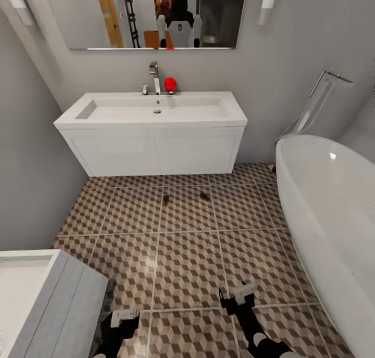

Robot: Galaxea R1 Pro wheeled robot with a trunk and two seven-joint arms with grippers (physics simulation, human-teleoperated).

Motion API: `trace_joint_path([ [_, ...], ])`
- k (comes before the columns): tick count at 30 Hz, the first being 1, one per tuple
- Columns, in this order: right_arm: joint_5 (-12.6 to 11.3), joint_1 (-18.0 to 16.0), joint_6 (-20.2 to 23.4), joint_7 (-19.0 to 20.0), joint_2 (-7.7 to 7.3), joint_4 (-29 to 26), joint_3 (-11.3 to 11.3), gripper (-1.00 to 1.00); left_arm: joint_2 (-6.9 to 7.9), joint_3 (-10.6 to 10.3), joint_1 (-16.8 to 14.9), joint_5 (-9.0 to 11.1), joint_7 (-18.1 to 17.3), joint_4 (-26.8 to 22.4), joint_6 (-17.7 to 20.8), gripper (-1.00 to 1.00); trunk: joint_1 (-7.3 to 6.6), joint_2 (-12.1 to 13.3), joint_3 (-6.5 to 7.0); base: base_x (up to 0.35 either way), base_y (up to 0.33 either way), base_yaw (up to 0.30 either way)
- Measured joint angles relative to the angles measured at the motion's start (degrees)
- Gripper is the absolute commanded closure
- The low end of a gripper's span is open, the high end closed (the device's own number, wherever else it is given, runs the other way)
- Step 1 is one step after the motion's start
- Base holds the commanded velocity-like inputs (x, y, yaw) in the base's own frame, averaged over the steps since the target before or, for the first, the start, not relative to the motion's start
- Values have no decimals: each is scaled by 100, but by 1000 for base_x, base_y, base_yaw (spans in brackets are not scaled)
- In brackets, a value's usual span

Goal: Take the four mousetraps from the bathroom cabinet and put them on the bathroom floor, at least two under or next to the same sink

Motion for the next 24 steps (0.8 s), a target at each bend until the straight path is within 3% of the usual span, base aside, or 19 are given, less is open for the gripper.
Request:
trace_joint_path([
  [4, -7, 60, -1, -3, 0, 0, -7, -100, -2, -1, 2, 2, 2, 17, -11, -100, -88, 161, 77, 0, 0, 0],
  [24, -35, 246, 49, -13, 9, 18, -23, -100, -41, 41, 12, 40, 36, 64, 11, -100, -88, 162, 80, 0, 0, 0],
])
